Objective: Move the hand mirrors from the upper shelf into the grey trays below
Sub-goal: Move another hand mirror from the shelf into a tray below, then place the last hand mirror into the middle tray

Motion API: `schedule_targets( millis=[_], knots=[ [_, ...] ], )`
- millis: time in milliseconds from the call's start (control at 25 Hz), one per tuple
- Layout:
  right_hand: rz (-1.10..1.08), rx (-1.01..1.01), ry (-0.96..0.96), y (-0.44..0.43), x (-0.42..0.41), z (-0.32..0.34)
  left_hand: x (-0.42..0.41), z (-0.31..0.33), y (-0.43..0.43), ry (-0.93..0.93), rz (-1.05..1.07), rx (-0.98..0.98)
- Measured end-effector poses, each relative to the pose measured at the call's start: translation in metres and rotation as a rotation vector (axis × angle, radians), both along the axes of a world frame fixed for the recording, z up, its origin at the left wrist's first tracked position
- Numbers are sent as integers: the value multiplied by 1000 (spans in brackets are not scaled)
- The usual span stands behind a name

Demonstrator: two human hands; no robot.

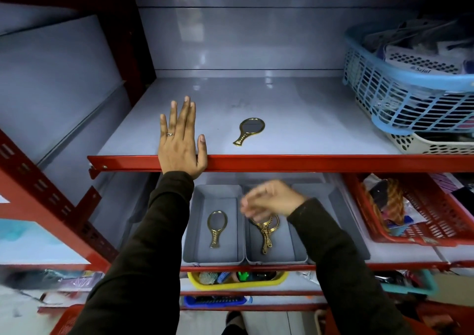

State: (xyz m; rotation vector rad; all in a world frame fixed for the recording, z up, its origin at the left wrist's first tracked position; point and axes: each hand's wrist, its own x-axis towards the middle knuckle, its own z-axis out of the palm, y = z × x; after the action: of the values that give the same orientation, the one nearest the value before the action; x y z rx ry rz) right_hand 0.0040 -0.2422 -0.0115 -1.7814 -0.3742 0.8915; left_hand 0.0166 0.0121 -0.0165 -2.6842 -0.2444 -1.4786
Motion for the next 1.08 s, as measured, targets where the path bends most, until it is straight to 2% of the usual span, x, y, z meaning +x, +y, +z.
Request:
schedule_targets(
  millis=[80,120,200,280,320,400,640,720,840,920,1000,1080],
  knots=[
    [-169,211,-209,17,9,45,0,0,0,-2,-7,-3],
    [-333,192,-371,27,20,63,0,0,0,-4,-9,-7],
    [-557,-101,-670,47,48,85,0,2,0,-4,-11,-13],
    [-544,-480,-726,65,69,89,0,3,-1,-8,-19,-12],
    [-487,-599,-711,73,75,86,0,2,-2,-8,-23,-11],
    [-412,-707,-706,86,85,79,0,2,-1,-4,-21,-8],
    [-430,-652,-585,81,104,79,-1,3,-1,11,-1,-10],
    [-433,-502,-446,72,103,79,-1,3,-2,19,3,-12],
    [-391,-53,-109,48,88,85,-2,3,-3,20,4,-8],
    [-284,157,-27,26,74,85,-2,3,-3,28,5,-12],
    [-97,205,-11,4,57,73,-3,4,-3,39,3,-21],
    [97,121,58,-12,38,46,-3,4,-4,37,5,-23]
  ],
)
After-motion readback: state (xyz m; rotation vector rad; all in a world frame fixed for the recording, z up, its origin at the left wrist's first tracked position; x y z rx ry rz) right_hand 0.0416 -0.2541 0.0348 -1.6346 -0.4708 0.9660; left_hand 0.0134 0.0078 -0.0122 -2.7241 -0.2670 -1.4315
